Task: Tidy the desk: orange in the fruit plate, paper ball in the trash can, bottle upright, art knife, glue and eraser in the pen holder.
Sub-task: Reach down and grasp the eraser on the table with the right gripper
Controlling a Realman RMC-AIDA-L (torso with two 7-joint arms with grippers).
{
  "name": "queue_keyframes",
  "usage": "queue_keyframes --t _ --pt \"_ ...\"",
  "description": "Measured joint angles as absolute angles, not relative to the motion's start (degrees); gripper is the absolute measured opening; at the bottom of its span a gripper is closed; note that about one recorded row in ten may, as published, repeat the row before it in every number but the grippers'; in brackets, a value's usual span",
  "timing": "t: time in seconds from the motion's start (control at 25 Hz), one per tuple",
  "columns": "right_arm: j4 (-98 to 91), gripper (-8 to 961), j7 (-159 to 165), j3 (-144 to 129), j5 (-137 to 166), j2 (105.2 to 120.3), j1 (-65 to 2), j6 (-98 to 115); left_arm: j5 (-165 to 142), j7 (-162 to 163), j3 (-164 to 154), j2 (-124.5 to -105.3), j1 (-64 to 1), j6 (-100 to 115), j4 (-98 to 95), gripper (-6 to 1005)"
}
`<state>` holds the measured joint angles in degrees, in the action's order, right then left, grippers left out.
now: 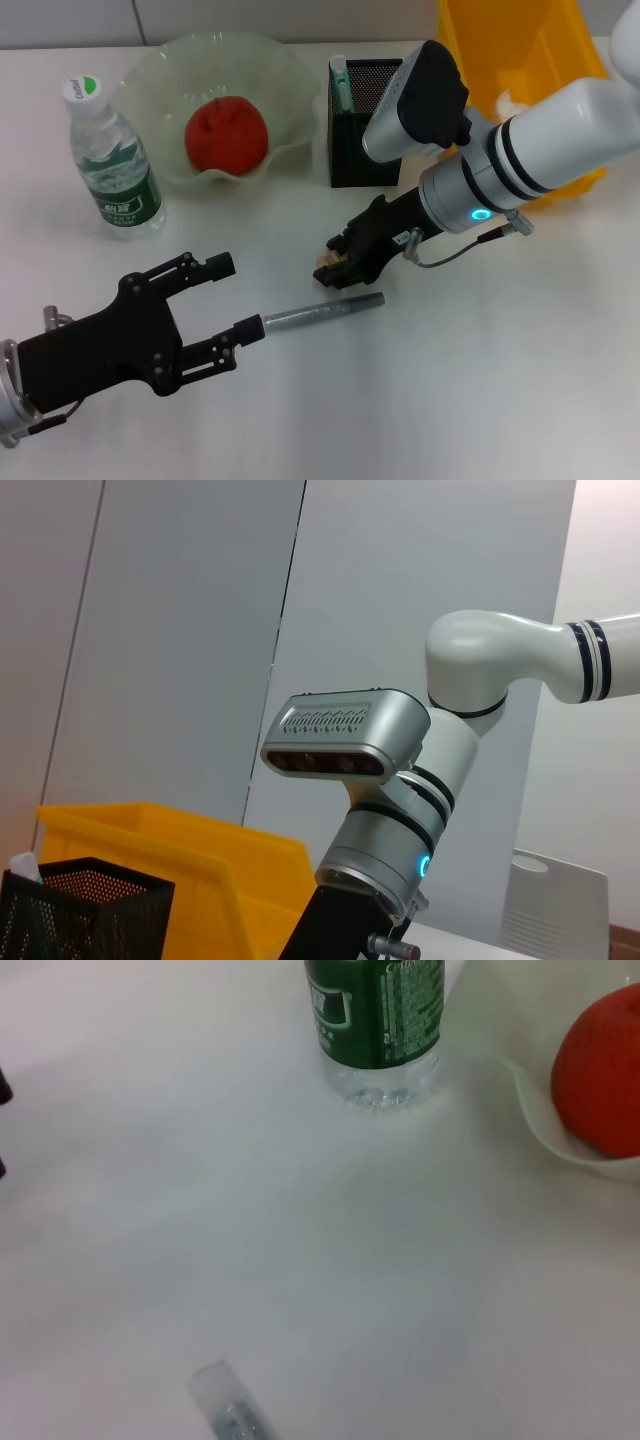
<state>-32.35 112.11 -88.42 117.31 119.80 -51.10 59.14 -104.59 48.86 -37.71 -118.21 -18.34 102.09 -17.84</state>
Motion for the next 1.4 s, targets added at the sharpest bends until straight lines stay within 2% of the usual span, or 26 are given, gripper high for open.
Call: queue_keyframes --t 0.56,0.76,0.92,1.4 --pt "-35.3 444 112.4 -87.8 117.0 119.58 -49.5 59.7 -104.5 48.9 -37.6 -118.21 -18.4 102.5 -17.8 771" --pt "-42.0 410 112.4 -86.4 117.0 119.37 -45.6 61.9 -104.5 48.9 -37.6 -118.16 -18.3 102.8 -17.8 771" --pt "-45.1 331 112.4 -83.8 117.0 119.29 -43.6 63.7 -104.5 48.7 -37.6 -118.15 -18.3 102.9 -17.8 772" --pt "-43.2 351 111.7 -83.9 117.5 119.27 -43.9 64.3 -104.6 48.4 -37.8 -118.19 -18.3 103.3 -17.9 772"
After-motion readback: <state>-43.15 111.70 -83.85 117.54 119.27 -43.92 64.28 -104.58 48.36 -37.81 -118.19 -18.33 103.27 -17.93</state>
